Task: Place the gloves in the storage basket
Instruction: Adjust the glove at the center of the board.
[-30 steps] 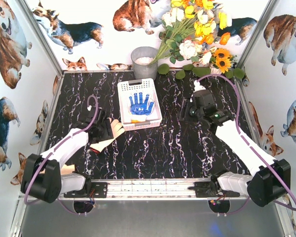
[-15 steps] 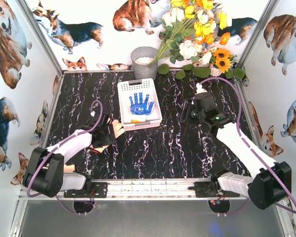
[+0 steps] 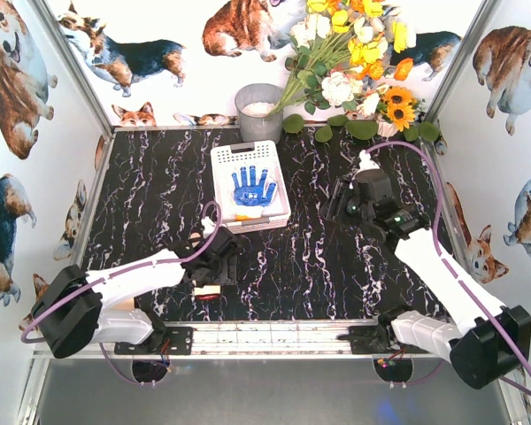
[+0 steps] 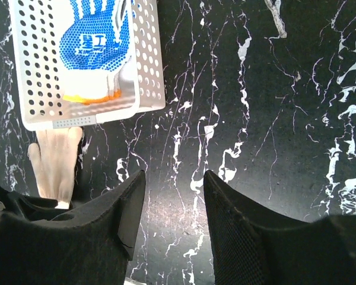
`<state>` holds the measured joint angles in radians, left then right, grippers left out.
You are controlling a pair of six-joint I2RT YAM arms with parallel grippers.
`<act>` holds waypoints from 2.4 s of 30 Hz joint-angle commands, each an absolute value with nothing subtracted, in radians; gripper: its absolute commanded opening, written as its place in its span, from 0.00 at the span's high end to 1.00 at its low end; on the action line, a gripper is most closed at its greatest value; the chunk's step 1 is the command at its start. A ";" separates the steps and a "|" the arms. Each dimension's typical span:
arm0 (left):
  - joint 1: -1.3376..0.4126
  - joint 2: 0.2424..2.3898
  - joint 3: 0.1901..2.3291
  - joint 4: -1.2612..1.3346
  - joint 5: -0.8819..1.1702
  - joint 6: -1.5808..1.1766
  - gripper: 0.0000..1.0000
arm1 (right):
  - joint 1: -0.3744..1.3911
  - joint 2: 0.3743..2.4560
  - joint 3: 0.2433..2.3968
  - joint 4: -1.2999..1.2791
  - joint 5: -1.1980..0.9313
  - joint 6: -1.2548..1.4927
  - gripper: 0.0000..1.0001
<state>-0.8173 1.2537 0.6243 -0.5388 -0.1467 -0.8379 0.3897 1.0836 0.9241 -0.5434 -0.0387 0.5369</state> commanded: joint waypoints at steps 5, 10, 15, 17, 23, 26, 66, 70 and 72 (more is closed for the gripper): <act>-0.905 1.309 0.715 -0.702 -0.376 -0.874 0.52 | 0.383 1.031 0.858 -0.465 -0.032 0.583 0.54; -0.906 1.354 0.697 -0.669 -0.378 -0.855 0.59 | 0.383 1.044 0.844 -0.447 -0.034 0.585 0.54; -0.905 1.409 0.701 -0.638 -0.358 -0.825 0.63 | 0.383 1.061 0.857 -0.435 -0.043 0.586 0.54; -0.906 1.434 0.698 -0.618 -0.342 -0.816 0.70 | 0.383 1.062 0.857 -0.433 -0.041 0.587 0.54; -0.905 1.450 0.701 -0.624 -0.368 -0.806 0.90 | 0.382 1.050 0.846 -0.444 -0.022 0.582 0.54; -0.906 1.427 0.716 -0.607 -0.321 -0.779 0.98 | 0.382 1.053 0.850 -0.448 -0.020 0.580 0.54; -0.810 1.180 0.612 -0.280 0.124 -0.766 0.43 | 0.557 1.042 0.760 -0.485 -0.222 0.732 0.58; -0.870 1.202 0.663 -0.258 0.084 -0.618 0.42 | 0.637 1.087 0.683 -0.372 -0.211 0.861 0.66; -0.929 1.220 0.690 -0.235 0.047 -0.529 0.40 | 0.641 1.090 0.618 -0.280 -0.209 0.927 0.70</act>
<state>-0.8482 1.1988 0.6262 -0.2535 0.1116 -0.7364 0.6239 1.0836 0.6949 -0.4755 -0.2169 0.7734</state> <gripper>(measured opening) 0.580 0.330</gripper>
